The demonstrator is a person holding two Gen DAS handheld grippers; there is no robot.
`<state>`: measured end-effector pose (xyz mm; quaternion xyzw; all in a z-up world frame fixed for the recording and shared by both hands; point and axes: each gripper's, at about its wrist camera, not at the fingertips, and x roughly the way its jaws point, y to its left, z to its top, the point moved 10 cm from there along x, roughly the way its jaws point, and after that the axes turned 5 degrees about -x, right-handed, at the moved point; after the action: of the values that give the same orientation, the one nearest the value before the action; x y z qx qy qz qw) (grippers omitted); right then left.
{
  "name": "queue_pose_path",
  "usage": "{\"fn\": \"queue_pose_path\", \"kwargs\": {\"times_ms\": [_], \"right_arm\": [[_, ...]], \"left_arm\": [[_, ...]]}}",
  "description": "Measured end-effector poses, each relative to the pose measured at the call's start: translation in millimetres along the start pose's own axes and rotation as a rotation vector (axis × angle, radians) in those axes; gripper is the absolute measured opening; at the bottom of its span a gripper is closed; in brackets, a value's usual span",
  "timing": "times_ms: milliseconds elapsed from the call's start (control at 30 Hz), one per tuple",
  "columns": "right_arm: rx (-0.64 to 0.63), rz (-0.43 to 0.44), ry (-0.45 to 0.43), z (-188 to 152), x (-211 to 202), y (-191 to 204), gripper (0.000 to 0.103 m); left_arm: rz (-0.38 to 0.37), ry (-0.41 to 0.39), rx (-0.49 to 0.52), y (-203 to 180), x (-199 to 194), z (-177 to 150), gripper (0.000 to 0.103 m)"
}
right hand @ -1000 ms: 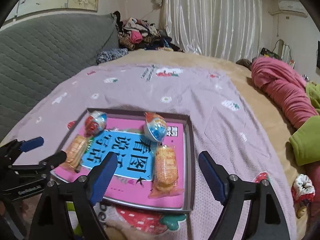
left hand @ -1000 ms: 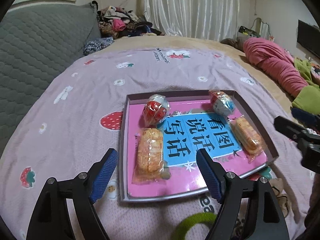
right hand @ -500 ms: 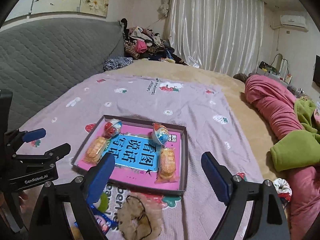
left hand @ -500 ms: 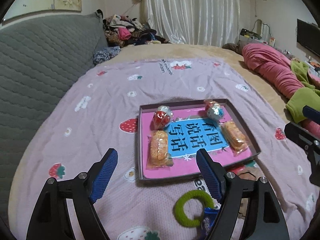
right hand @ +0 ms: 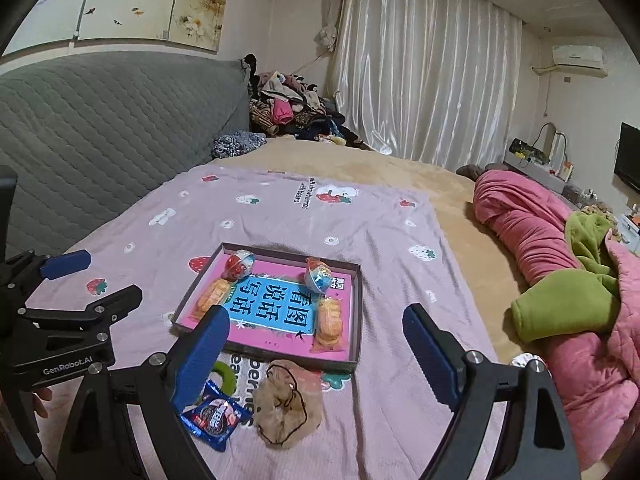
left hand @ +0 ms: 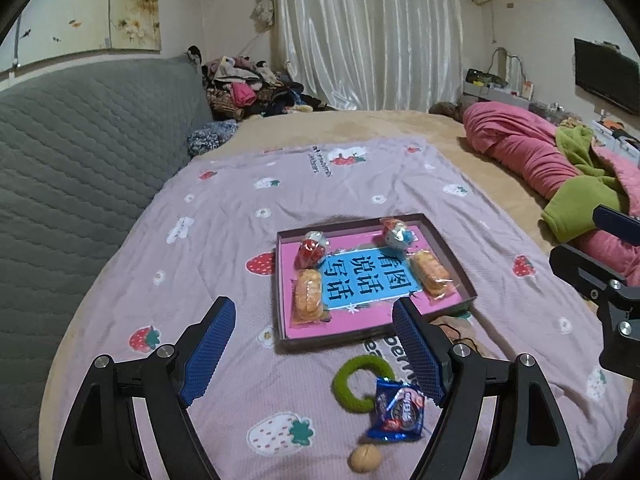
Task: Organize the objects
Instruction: 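Withdraw both open grippers from the tray back toward the remaining items, then move the left gripper toward the walnut while the right approaches the mesh scrunchie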
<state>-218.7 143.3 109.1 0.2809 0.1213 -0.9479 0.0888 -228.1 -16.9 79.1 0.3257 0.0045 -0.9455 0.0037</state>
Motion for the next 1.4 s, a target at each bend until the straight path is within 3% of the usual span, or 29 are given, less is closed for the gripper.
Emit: {"fn": "queue_pose_path", "kwargs": {"times_ms": [467, 1400], "right_arm": [[-0.011, -0.006, -0.001, -15.0, -41.2, 11.4, 0.091], [-0.006, -0.027, 0.064, -62.5, -48.6, 13.0, 0.091]], "left_arm": [[0.009, 0.001, 0.007, 0.8, -42.7, -20.9, 0.082], [0.019, 0.102, 0.016, -1.3, -27.4, -78.6, 0.082]]}}
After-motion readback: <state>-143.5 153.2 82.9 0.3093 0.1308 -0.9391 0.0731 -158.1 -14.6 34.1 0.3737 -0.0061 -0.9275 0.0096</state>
